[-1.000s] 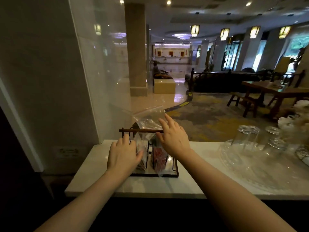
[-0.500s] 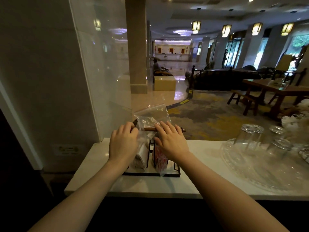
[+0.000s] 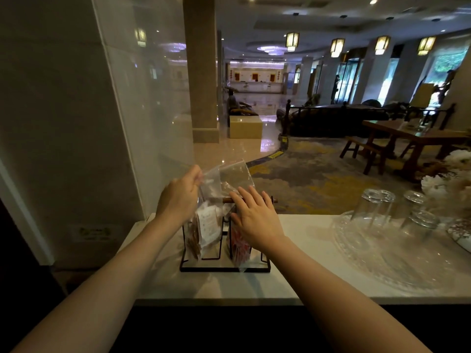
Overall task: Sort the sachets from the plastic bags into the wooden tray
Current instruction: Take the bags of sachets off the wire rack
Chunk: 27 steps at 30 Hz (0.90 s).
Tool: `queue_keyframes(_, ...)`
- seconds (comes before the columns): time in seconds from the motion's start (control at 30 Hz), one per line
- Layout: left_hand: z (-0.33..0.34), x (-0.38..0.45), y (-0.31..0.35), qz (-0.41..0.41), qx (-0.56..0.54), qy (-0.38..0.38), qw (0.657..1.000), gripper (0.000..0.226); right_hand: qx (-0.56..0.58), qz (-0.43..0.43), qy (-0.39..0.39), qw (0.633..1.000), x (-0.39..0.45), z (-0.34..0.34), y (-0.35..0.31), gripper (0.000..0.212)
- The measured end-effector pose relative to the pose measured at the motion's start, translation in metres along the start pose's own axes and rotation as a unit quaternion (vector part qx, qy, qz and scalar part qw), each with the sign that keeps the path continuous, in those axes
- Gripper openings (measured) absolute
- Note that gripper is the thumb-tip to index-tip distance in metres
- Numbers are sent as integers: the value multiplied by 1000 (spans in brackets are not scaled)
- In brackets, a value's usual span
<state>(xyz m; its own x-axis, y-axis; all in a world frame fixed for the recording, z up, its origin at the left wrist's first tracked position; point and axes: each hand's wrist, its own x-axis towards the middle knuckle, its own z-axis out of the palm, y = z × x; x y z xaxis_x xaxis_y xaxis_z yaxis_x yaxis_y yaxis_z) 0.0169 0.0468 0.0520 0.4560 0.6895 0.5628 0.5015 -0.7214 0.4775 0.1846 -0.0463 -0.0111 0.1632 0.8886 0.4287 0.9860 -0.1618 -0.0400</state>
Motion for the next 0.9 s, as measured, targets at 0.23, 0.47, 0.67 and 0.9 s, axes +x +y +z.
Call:
queue_keyframes(0.23,18,-13,-24,-2,31,-33,999,23,150,83,102,980,27,-21,15,52)
queue_keyframes(0.47,14,-11,-24,7,63,-43,997,20,242,221,-61,943,74,-27,25,77)
queue_keyframes(0.67,12,-10,-18,12,82,-42,996,21,444,177,18,878,77,-56,7,19)
queue_keyframes(0.9,13,-17,-15,-9,102,-38,994,22,627,163,184,739,63,-119,-4,29)
